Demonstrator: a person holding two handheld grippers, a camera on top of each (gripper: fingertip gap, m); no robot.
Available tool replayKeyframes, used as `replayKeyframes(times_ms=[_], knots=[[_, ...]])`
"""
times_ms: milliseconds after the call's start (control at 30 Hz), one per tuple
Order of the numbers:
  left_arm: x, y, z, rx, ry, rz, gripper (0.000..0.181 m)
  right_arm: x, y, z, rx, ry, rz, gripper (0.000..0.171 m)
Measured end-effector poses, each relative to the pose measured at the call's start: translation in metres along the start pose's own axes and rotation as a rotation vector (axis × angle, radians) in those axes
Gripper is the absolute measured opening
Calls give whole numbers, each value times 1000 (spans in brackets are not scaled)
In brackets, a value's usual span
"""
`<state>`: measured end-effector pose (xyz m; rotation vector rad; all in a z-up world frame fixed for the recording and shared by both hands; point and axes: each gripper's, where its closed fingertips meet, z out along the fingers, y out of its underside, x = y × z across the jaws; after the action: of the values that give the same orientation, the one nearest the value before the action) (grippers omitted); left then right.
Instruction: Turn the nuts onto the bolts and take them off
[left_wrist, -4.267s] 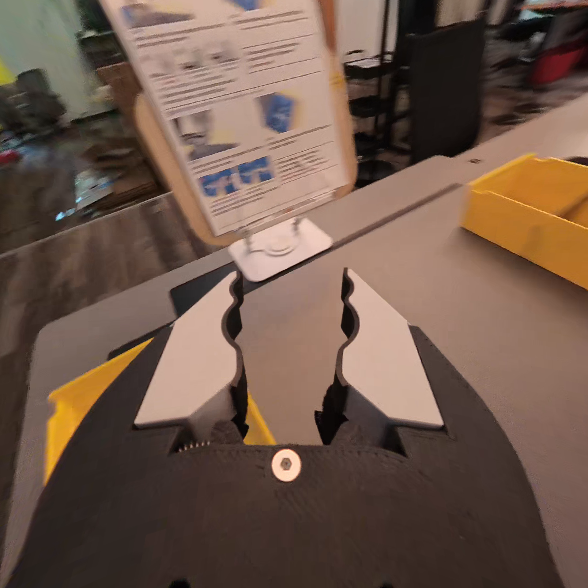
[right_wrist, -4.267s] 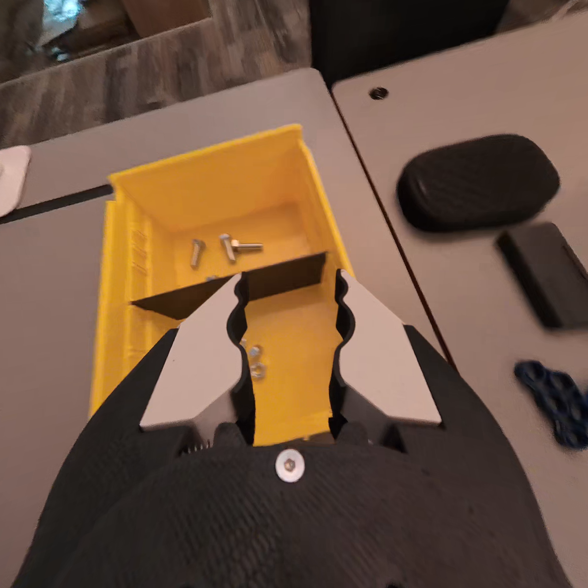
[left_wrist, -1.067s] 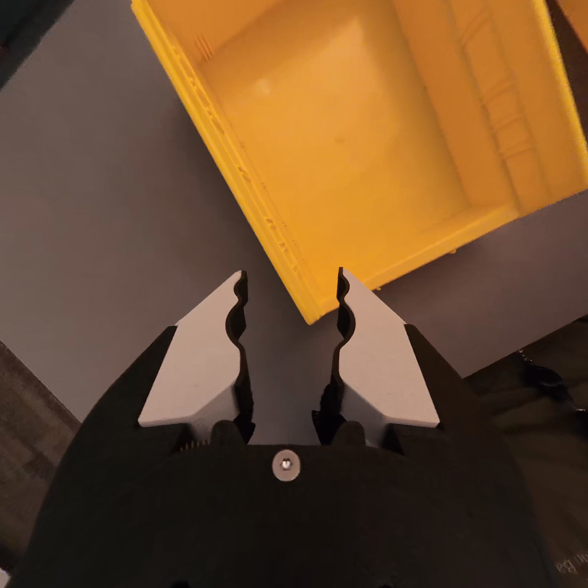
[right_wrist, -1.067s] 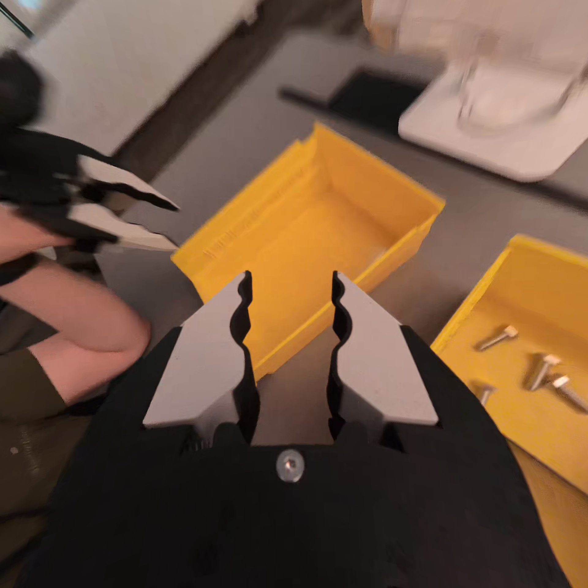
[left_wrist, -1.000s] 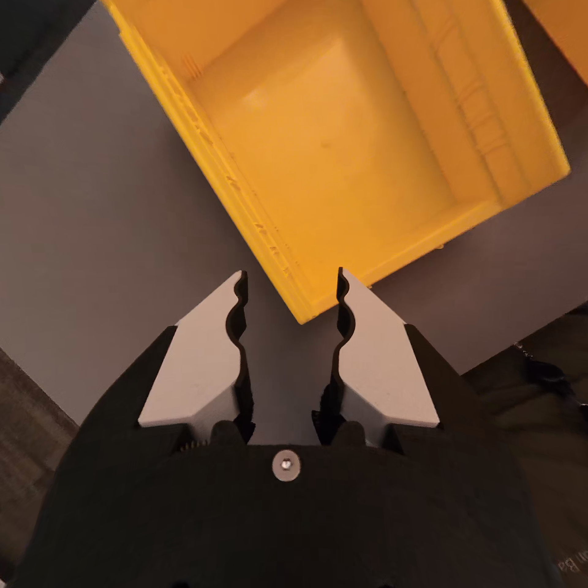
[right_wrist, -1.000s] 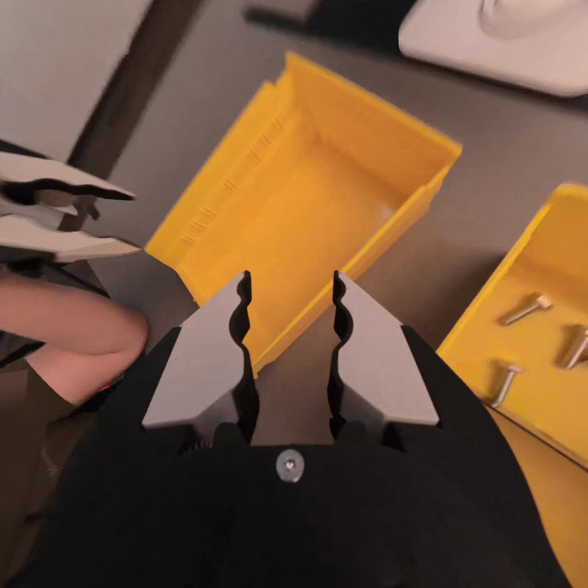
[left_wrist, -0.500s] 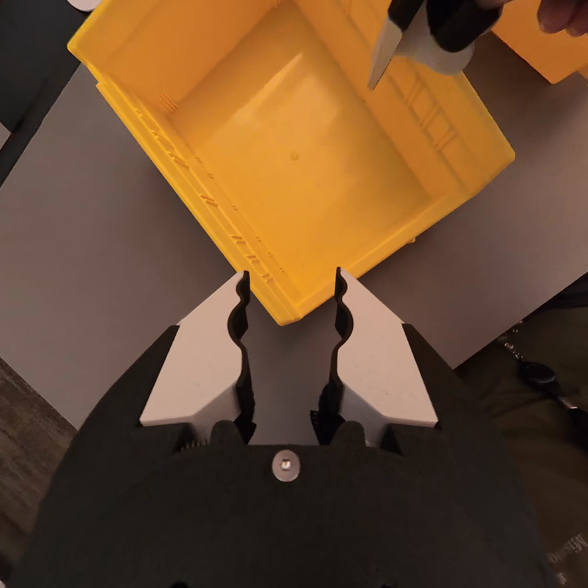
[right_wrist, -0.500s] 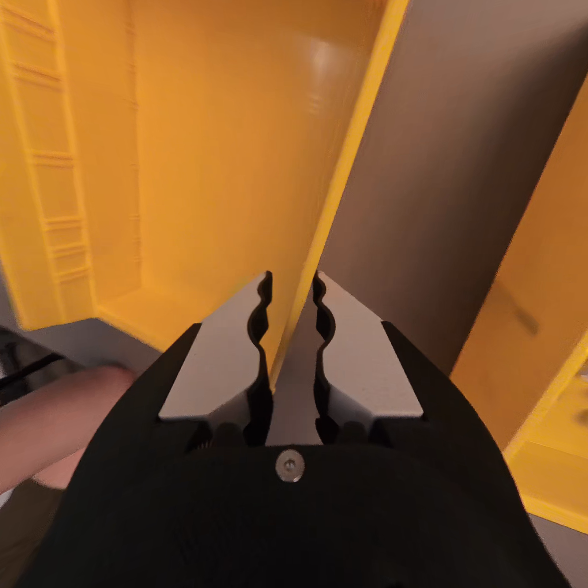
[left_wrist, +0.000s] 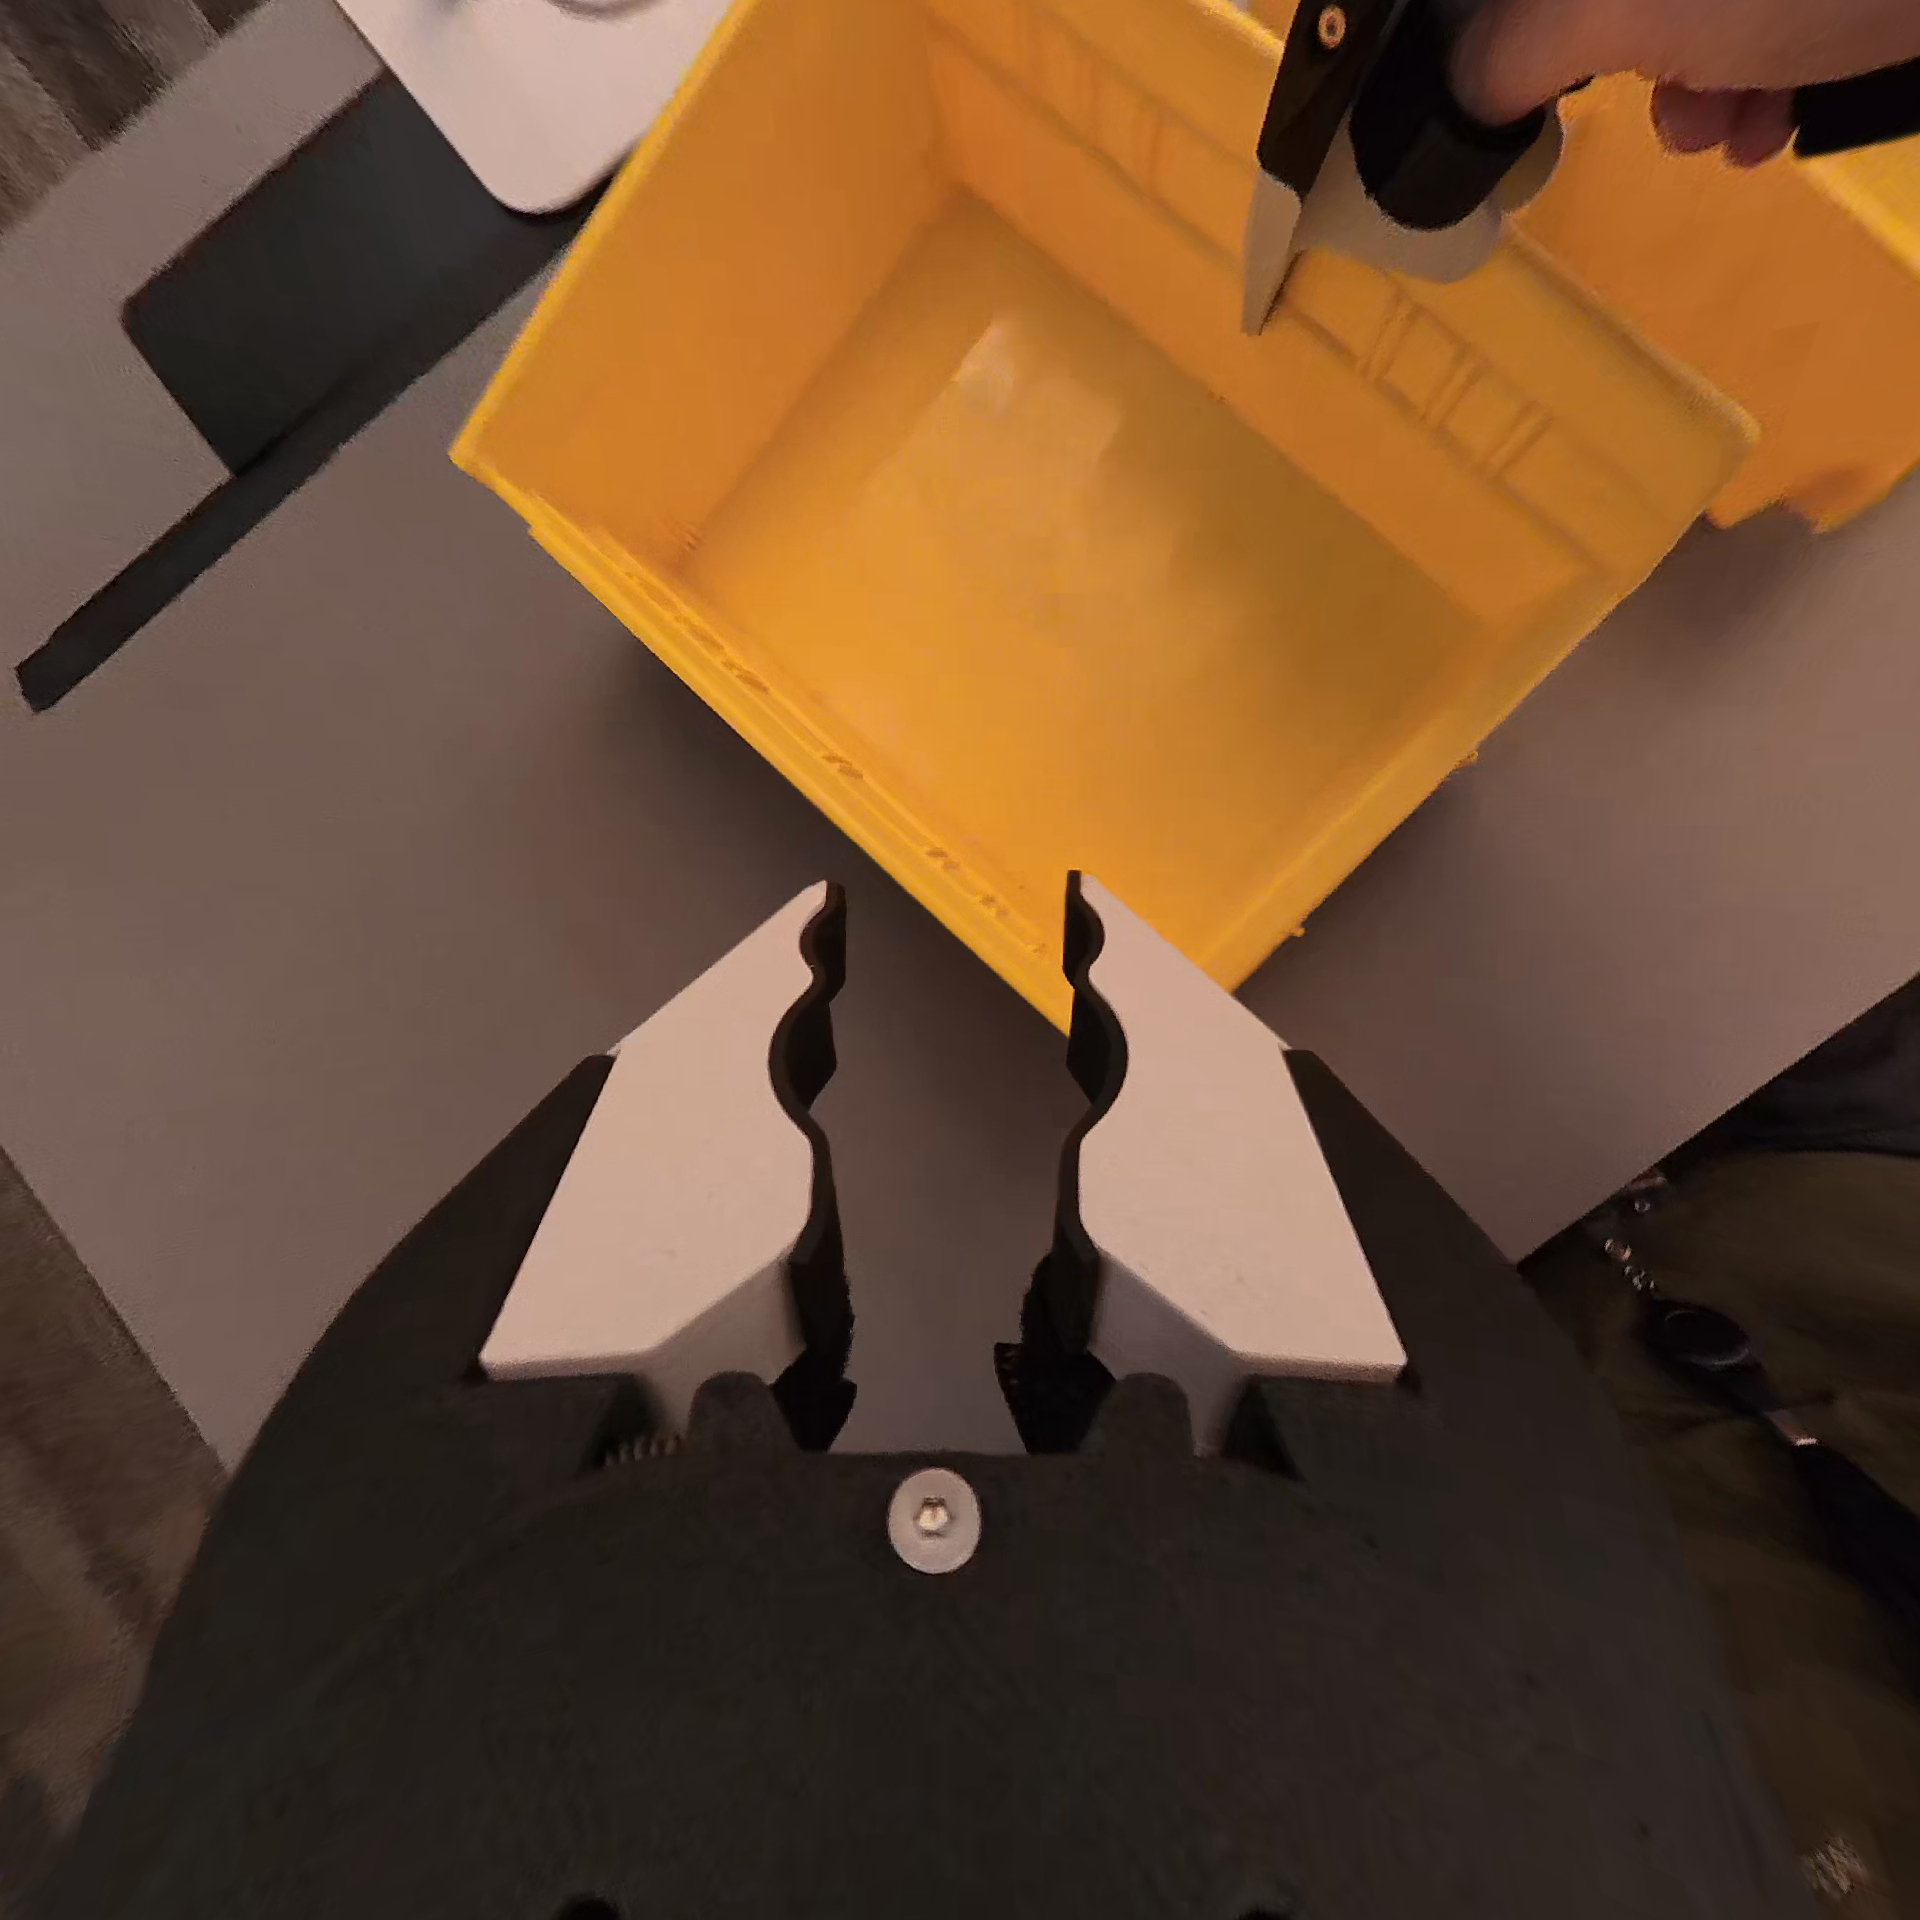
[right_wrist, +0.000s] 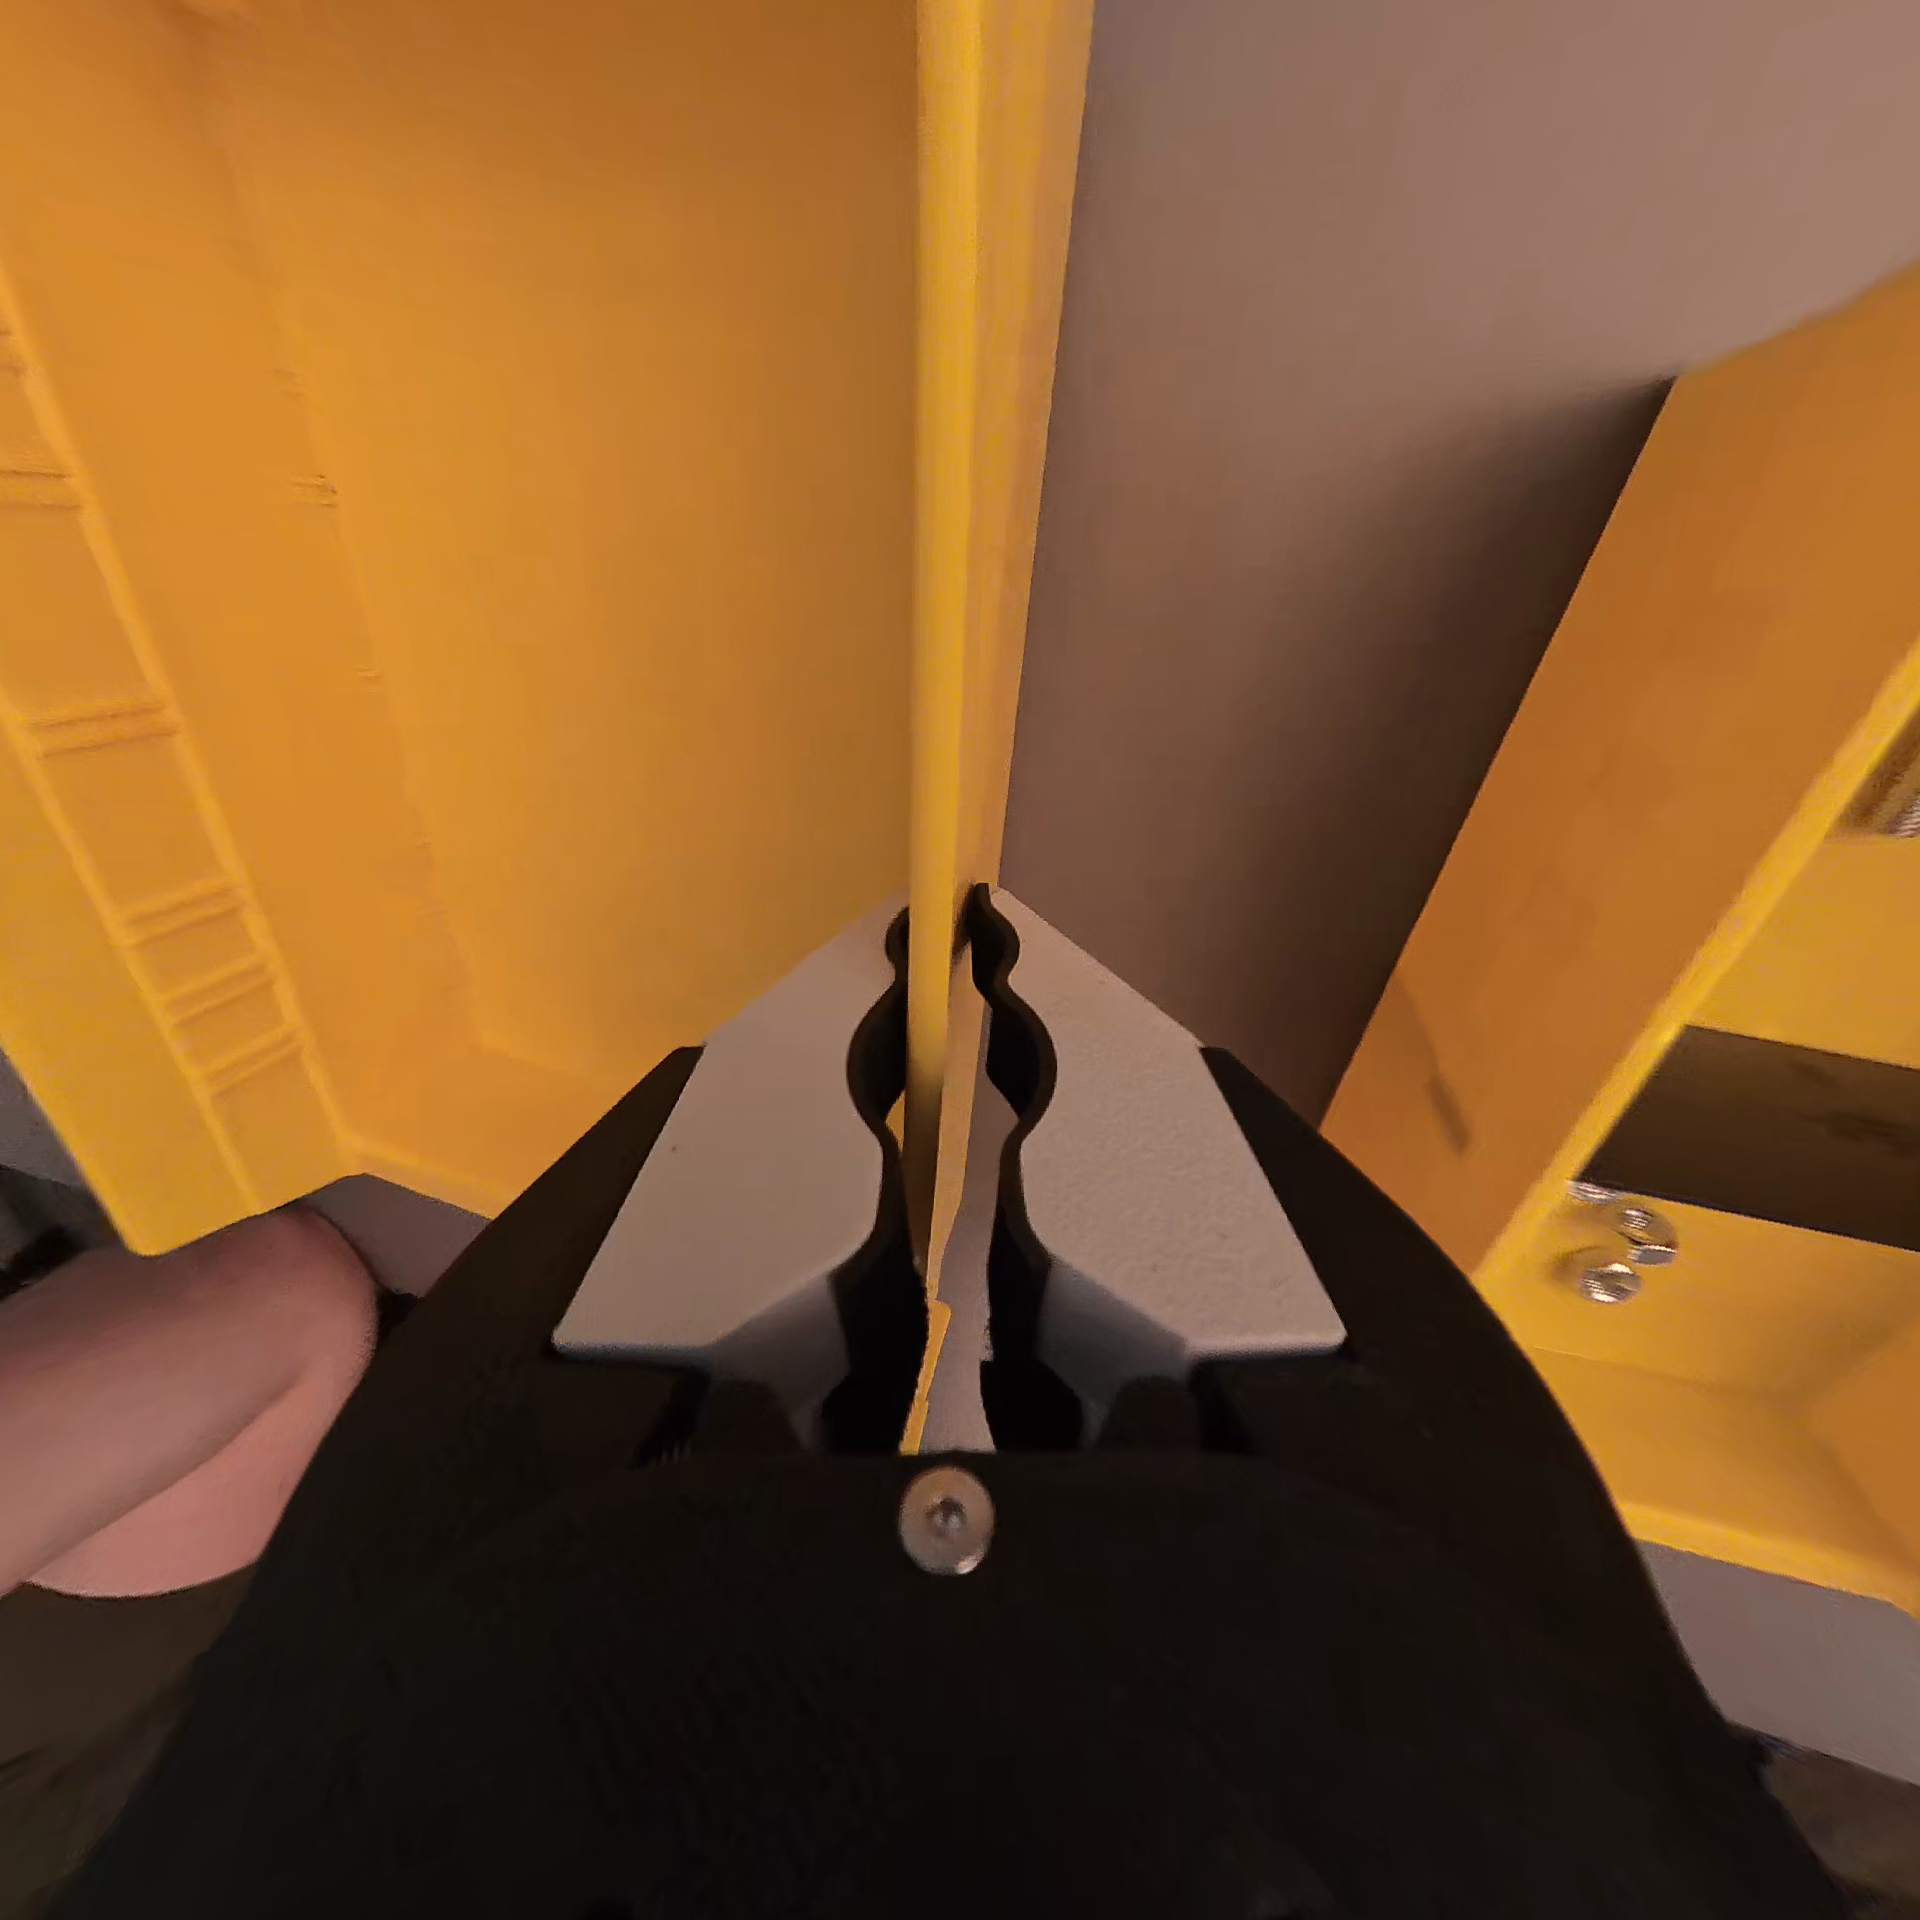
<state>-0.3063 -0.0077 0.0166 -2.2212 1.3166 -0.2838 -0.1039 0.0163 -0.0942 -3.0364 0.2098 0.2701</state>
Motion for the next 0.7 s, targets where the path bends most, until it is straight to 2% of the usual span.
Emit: replayKeyframes(times_ms=[100, 167, 233, 267, 333, 367, 467, 567, 633, 700], knots=[[-15, -17, -23, 162, -25, -62, 40, -7, -6, -23, -14, -6, -62, 5], [-41, -37, -54, 366, -116, -144, 55, -12, -7, -45, -16, -53, -89, 5], [-75, -51, -95, 605, -231, -270, 71, -11, -4, -76, -8, -82, -121, 5], [-89, -52, -114, 717, -256, -335, 71, -6, -1, -95, -4, -90, -139, 5], [-105, -50, -139, 873, -232, -434, 77, 16, 7, -136, 15, -79, -154, 4], [-107, -49, -142, 900, -196, -453, 80, 33, 13, -158, 29, -73, -144, 5], [-96, -59, -128, 893, -44, -459, 93, 102, 37, -220, 75, -35, -62, 5], [-72, -89, -103, 860, 13, -412, 129, 189, 72, -275, 141, 49, 45, 6], [-34, -121, -87, 868, 51, -319, 134, 248, 99, -303, 193, 127, 130, 7], [24, -153, -64, 863, 167, -213, 135, 300, 129, -322, 237, 199, 212, 7]])
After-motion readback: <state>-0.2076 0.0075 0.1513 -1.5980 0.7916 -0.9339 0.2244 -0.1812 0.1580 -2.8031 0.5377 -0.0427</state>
